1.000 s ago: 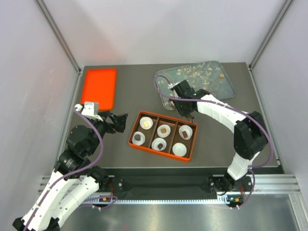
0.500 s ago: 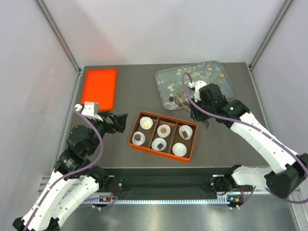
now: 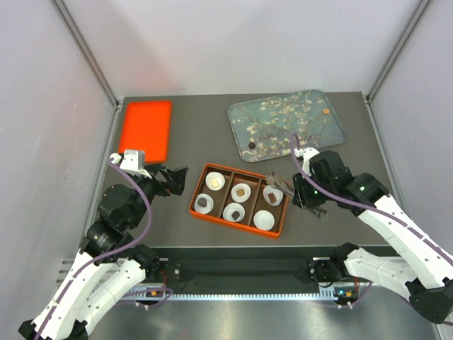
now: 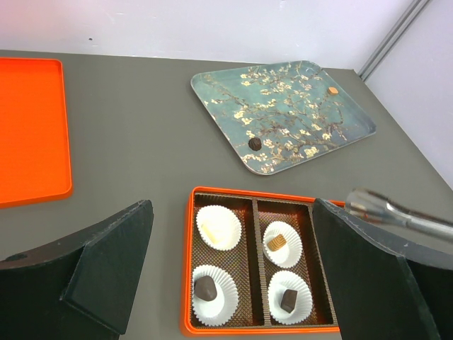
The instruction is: Pack the chocolate
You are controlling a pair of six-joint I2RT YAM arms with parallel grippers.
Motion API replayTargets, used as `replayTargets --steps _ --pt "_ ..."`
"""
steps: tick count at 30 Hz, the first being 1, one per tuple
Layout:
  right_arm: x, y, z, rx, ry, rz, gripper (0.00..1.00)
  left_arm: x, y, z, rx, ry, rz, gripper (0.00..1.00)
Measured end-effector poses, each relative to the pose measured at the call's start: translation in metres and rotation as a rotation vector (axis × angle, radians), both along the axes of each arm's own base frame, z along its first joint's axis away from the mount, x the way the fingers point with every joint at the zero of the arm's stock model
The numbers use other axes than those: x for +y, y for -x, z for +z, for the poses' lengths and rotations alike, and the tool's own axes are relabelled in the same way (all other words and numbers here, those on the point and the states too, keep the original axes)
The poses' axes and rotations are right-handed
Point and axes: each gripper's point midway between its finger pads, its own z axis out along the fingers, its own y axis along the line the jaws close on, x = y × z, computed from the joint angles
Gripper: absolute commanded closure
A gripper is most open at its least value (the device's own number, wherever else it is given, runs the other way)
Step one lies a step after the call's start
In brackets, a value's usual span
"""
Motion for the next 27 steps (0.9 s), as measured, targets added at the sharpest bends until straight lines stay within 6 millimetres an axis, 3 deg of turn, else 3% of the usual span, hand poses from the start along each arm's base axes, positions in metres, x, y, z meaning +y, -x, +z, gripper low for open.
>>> replayTargets --steps 6,16,27 --pt "0.002 0.022 -0.017 0.078 -0.043 0.013 0.71 0.0 0.0 0.0 0.0 0.0 0.0 0.01" --pt "0.008 0.043 -0.012 0.1 -0.126 0.052 0.71 0.0 0.0 0.0 0.0 0.0 0.0 0.01" --pt "0.004 0.066 -0.019 0.17 -0.121 0.088 0.71 -0.001 -0.001 -0.001 0.003 -0.002 -0.001 0.01"
